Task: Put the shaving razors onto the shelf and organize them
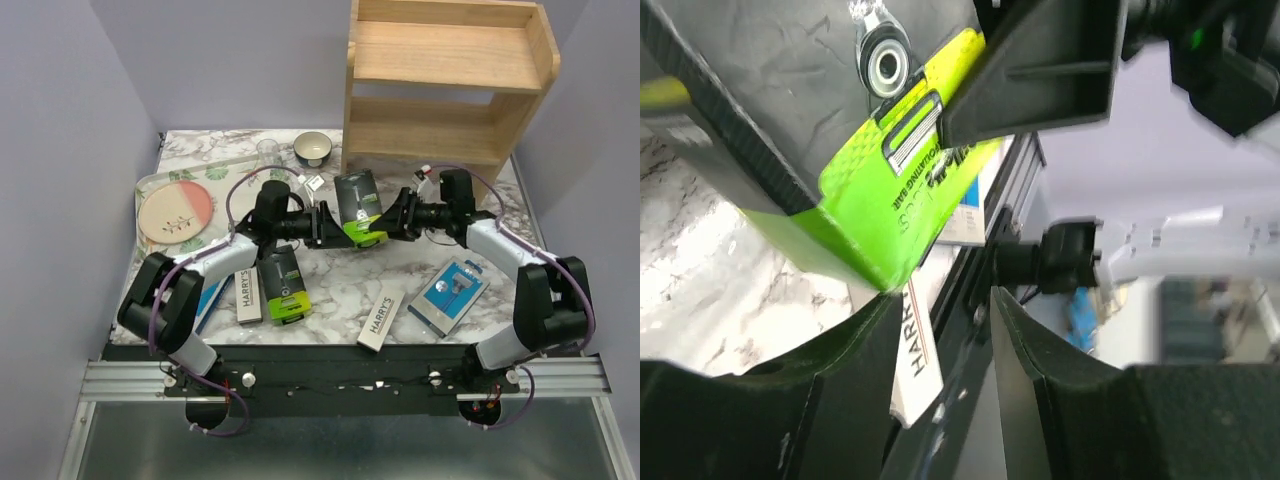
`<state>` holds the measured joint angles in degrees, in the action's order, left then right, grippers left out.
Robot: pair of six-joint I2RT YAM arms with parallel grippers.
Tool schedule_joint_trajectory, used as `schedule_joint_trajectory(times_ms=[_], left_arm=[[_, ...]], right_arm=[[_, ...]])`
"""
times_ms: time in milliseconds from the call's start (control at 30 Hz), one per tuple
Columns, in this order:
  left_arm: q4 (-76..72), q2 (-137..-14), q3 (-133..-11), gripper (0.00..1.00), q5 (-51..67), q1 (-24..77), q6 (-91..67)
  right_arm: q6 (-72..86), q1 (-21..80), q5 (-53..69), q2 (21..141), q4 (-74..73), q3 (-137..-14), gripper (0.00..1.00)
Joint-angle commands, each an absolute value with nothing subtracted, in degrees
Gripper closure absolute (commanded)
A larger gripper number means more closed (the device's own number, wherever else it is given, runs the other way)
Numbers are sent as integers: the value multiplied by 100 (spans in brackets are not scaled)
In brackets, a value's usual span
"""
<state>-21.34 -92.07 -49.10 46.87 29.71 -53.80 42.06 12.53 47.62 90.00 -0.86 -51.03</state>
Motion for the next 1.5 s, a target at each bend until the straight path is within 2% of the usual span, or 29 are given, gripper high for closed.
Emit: schedule_joint_trajectory(times_ms=[0,100,167,467,667,1000,1467], left_arm=[[-452,-8806,-5588,50,5475,2576,-3254],[-105,-8921,-5932,50,5616,2251,-2909],[-219,-8921,-5994,51,5590,2110,-2953],[219,-8754,-6187,51,5476,1960,-2461],[124,-8745,-6117,51,5423,1934,-2540],[-211,-8965,-6117,51,5388,1925,-2848],[-70,-9123,-6047,51,5265,1925,-2523]], right_arm=[[2322,1073,5852,8210,-1780,-5914,57],[2074,976,5837,7972,-2116,-6195,57],[2486,914,5888,7963,-1944,-6231,57],[2786,519,5546,8279,-2100,-7224,57],[2988,220,5388,8376,-1890,-7435,58],[3340,220,4782,9061,-1108,-8208,57],[3963,422,4298,10107,-914,-9131,52]])
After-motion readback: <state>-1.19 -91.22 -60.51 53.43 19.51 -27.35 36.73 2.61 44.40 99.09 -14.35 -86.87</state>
